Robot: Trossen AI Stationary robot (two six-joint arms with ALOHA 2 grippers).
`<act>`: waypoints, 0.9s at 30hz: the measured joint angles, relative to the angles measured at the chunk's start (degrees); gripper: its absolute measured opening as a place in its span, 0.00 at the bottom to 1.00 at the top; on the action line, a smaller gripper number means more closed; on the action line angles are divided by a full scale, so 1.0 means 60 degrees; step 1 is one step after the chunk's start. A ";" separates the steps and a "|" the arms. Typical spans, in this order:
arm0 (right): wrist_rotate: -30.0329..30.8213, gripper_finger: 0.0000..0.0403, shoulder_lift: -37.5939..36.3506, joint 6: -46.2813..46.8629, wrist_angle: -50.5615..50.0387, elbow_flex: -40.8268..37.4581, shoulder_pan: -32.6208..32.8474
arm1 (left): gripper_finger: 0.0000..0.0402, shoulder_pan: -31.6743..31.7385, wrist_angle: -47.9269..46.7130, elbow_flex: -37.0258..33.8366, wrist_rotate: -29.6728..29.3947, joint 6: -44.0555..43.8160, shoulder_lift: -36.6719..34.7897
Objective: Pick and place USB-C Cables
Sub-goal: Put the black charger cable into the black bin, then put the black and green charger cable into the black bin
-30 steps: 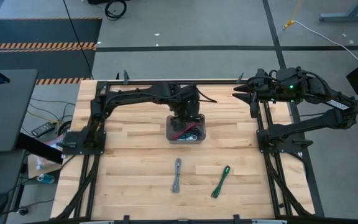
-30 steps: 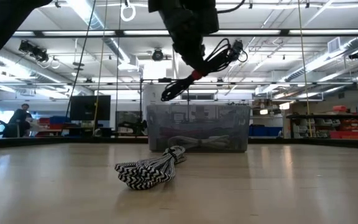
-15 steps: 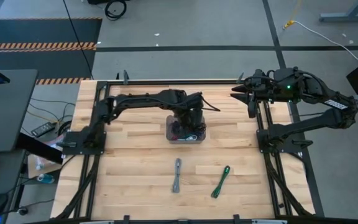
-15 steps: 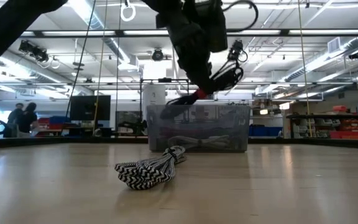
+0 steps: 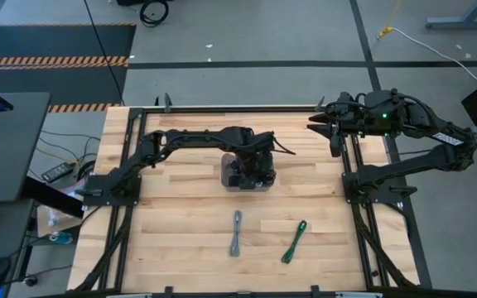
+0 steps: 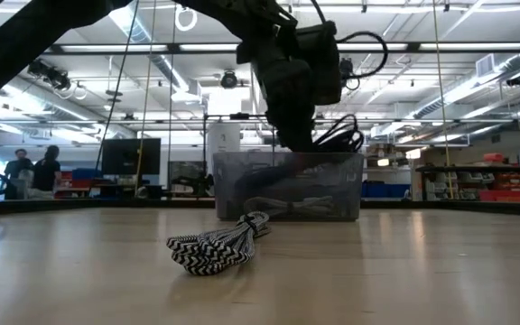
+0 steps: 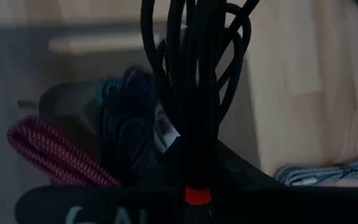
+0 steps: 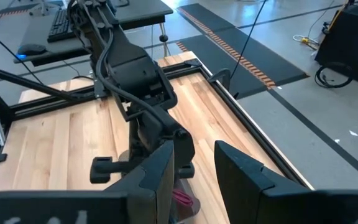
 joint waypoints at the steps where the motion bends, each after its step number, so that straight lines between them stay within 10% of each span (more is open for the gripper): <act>1: -0.0006 0.30 0.0000 -0.0006 -0.0001 0.0000 0.0000 | 0.10 0.0019 -0.0061 -0.0013 -0.0029 -0.0203 0.0018; 11: -0.0057 0.30 0.0000 -0.0166 -0.0012 0.0000 0.0000 | 0.39 0.0026 -0.1052 -0.0007 -0.1155 -0.0259 0.0095; 27: 0.0026 0.30 -0.0004 -0.0739 -0.0362 0.0000 0.0000 | 0.38 0.0491 -0.0701 -0.0011 -0.1176 -0.3373 -0.0390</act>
